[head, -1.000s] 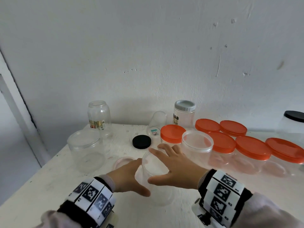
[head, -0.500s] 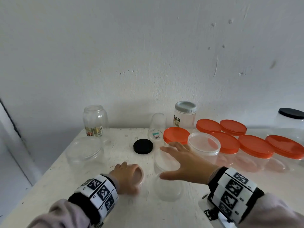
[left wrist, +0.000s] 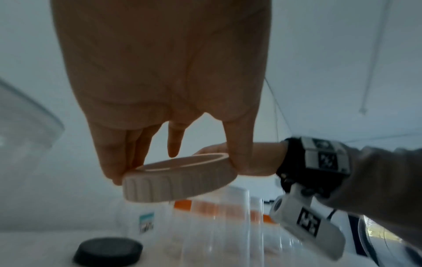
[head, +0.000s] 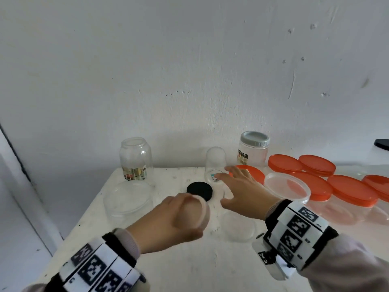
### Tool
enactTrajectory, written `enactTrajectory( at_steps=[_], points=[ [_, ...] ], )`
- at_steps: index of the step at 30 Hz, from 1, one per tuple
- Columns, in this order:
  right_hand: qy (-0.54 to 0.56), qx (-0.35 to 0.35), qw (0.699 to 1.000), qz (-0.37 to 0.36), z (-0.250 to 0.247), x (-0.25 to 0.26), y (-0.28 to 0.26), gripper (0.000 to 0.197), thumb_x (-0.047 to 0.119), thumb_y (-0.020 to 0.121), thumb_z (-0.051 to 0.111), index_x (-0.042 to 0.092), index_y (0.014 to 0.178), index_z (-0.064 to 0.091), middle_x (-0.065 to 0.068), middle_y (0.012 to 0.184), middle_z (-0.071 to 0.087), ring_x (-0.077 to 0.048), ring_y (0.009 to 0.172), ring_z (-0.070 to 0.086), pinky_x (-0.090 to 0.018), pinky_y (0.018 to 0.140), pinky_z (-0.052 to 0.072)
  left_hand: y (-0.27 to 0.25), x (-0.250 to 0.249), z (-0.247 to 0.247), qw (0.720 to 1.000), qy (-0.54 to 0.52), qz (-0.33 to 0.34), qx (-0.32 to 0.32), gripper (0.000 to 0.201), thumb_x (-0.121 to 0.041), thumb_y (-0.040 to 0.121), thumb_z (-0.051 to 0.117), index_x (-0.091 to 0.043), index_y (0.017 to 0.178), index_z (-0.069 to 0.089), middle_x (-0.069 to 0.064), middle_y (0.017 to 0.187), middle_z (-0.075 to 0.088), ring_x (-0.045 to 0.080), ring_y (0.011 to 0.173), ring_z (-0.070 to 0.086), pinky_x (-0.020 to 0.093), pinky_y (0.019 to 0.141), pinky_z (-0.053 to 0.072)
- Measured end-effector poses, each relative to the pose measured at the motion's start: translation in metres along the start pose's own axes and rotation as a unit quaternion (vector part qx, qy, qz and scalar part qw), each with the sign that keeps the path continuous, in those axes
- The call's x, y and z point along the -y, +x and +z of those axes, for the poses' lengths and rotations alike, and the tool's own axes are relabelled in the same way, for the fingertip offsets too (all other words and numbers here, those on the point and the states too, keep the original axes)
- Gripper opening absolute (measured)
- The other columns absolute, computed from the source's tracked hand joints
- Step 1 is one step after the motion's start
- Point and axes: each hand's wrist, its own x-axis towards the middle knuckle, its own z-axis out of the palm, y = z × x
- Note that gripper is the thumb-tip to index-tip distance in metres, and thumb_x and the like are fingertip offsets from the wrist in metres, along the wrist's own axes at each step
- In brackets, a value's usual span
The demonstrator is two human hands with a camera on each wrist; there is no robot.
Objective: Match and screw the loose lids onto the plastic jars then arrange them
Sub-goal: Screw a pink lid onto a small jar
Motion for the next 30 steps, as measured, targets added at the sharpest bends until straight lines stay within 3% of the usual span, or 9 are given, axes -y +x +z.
enactTrajectory(
  at_steps=[2, 4, 8, 10, 12, 18, 21, 26, 30],
  points=[
    [0.024, -0.008, 1.0, -0.016, 0.001, 0.018, 0.015, 0.066, 0.035, 0.088, 0.056, 0.029, 0.147, 0.026, 0.0, 0.154, 0.016, -0.025, 0.142, 0.012, -0.038, 0.111, 0.022, -0.017, 0.007, -0.021, 0.996, -0.069, 0.022, -0.044, 0.088, -0.078, 0.059, 0.062, -0.049, 0.134, 0.027, -0.025, 0.127, 0.041, -0.002, 0.114, 0.046, 0.016, 0.086, 0.039],
    [0.046, -0.015, 0.998, -0.034, 0.004, 0.037, 0.033, 0.063, 0.035, 0.09, 0.057, 0.026, 0.146, 0.03, -0.003, 0.152, 0.022, -0.026, 0.14, 0.017, -0.037, 0.111, 0.021, -0.029, 0.012, -0.04, 0.99, -0.101, 0.045, -0.086, 0.088, -0.081, 0.053, 0.063, -0.055, 0.129, 0.027, -0.033, 0.126, 0.04, -0.009, 0.113, 0.046, 0.014, 0.091, 0.042],
    [0.091, -0.024, 0.994, -0.055, 0.007, 0.071, 0.077, 0.062, 0.036, 0.09, 0.059, 0.021, 0.144, 0.034, -0.003, 0.147, 0.032, -0.025, 0.135, 0.029, -0.034, 0.109, 0.027, -0.04, 0.036, -0.069, 0.976, -0.154, 0.044, -0.144, 0.074, -0.079, 0.048, 0.067, -0.067, 0.113, 0.033, -0.041, 0.115, 0.047, -0.016, 0.106, 0.049, 0.008, 0.08, 0.045],
    [0.101, -0.019, 0.993, -0.06, 0.007, 0.086, 0.099, 0.063, 0.038, 0.091, 0.059, 0.02, 0.145, 0.032, -0.004, 0.148, 0.033, -0.025, 0.135, 0.03, -0.036, 0.109, 0.029, -0.045, 0.05, -0.077, 0.972, -0.17, 0.022, -0.163, 0.074, -0.083, 0.045, 0.066, -0.072, 0.109, 0.032, -0.04, 0.114, 0.048, -0.013, 0.106, 0.052, 0.011, 0.077, 0.048],
    [0.1, -0.016, 0.993, -0.067, 0.006, 0.103, 0.12, 0.066, 0.04, 0.091, 0.059, 0.02, 0.146, 0.03, -0.003, 0.148, 0.033, -0.026, 0.135, 0.029, -0.039, 0.109, 0.03, -0.048, 0.066, -0.081, 0.967, -0.172, 0.003, -0.19, 0.079, -0.089, 0.039, 0.063, -0.072, 0.109, 0.03, -0.039, 0.113, 0.047, -0.01, 0.103, 0.054, 0.016, 0.075, 0.049],
    [0.039, 0.003, 0.994, -0.1, 0.005, 0.143, 0.166, 0.072, 0.037, 0.091, 0.058, 0.02, 0.149, 0.02, -0.004, 0.149, 0.031, -0.03, 0.134, 0.028, -0.046, 0.103, 0.034, -0.052, 0.101, -0.086, 0.956, -0.193, -0.028, -0.22, 0.081, -0.09, 0.035, 0.064, -0.075, 0.107, 0.031, -0.048, 0.111, 0.042, -0.018, 0.1, 0.05, 0.011, 0.064, 0.049],
    [0.018, 0.017, 0.995, -0.094, 0.007, 0.152, 0.181, 0.069, 0.04, 0.089, 0.06, 0.02, 0.146, 0.025, -0.005, 0.147, 0.03, -0.029, 0.132, 0.028, -0.046, 0.102, 0.036, -0.051, 0.11, -0.089, 0.95, -0.208, -0.036, -0.228, 0.082, -0.089, 0.034, 0.064, -0.073, 0.107, 0.032, -0.049, 0.108, 0.042, -0.02, 0.097, 0.05, 0.008, 0.062, 0.048],
    [0.071, -0.016, 0.996, -0.061, 0.012, 0.155, 0.192, 0.074, 0.046, 0.073, 0.076, 0.007, 0.123, 0.037, -0.01, 0.124, 0.042, -0.027, 0.114, 0.04, -0.04, 0.092, 0.043, -0.05, 0.117, -0.092, 0.944, -0.223, -0.04, -0.239, 0.08, -0.084, 0.037, 0.066, -0.069, 0.109, 0.033, -0.041, 0.111, 0.046, -0.021, 0.096, 0.049, 0.008, 0.063, 0.046],
    [0.125, -0.021, 0.991, -0.038, 0.017, 0.149, 0.19, 0.076, 0.039, 0.068, 0.083, 0.009, 0.118, 0.034, -0.01, 0.119, 0.045, -0.023, 0.097, 0.046, -0.035, 0.082, 0.045, -0.049, 0.119, -0.092, 0.943, -0.23, -0.036, -0.239, 0.081, -0.083, 0.037, 0.066, -0.069, 0.11, 0.034, -0.04, 0.112, 0.047, -0.021, 0.097, 0.05, 0.005, 0.063, 0.046]
  ],
)
